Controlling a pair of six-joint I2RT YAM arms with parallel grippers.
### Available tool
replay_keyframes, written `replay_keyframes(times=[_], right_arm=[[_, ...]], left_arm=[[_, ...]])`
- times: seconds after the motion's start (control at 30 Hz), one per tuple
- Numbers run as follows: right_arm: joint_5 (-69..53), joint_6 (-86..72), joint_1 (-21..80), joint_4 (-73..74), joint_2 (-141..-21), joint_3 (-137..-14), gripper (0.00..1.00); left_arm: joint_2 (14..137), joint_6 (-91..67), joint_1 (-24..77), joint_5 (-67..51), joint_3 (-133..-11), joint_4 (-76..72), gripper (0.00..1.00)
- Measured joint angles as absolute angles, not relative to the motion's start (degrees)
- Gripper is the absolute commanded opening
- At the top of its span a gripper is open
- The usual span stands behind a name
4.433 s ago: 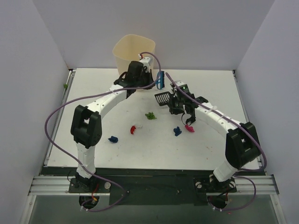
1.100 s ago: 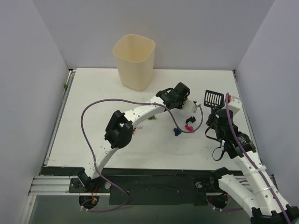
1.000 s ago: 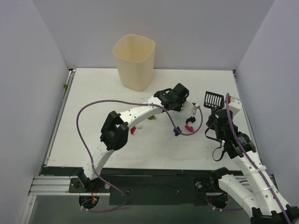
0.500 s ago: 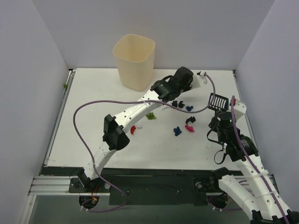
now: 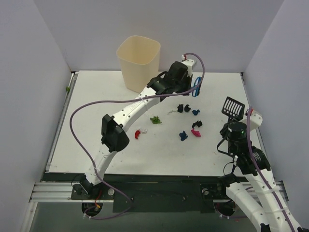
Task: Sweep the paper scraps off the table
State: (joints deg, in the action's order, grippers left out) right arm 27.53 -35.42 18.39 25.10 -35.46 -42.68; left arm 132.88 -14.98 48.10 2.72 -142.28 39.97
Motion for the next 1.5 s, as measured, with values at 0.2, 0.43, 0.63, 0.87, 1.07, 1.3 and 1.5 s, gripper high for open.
replay_keyframes(times=[0.2, 0.43, 0.63, 0.87, 1.07, 1.3, 1.5], right_arm=[[28.14, -36.42, 18.39, 25.19, -34.33, -41.54, 0.00], [28.18, -36.69, 18.39, 25.17, -34.11, -41.25, 0.00], [28.18, -37.32, 18.39, 25.15, -33.71, -41.01, 0.00], [28.14, -37.63, 18.39, 25.12, -33.69, -39.92, 0.00], [28.10, -38.26, 18.39, 25.08, -33.67, -39.77, 0.00], [28.01, -38.85, 18.39, 24.64, -33.67, -39.42, 0.00], [27.62, -39.00, 18.39, 24.21, -33.80, -38.98, 0.00]], left_arm=[[133.05, -32.62, 45.80, -8.03, -135.33, 29.95, 0.00], [140.57, -49.58, 46.85, -13.04, -140.31, 28.67, 0.00], [143.31, -57.45, 47.09, -9.32, -140.05, 32.27, 0.00], [146.58, -61.19, 46.63, -4.60, -141.64, 38.13, 0.00], [147.06, -63.44, 45.56, -0.47, -141.62, 43.62, 0.00], [140.35, -63.77, 42.89, 8.21, -134.17, 48.16, 0.00], [127.55, -60.66, 41.98, 12.03, -119.20, 49.08, 0.00]])
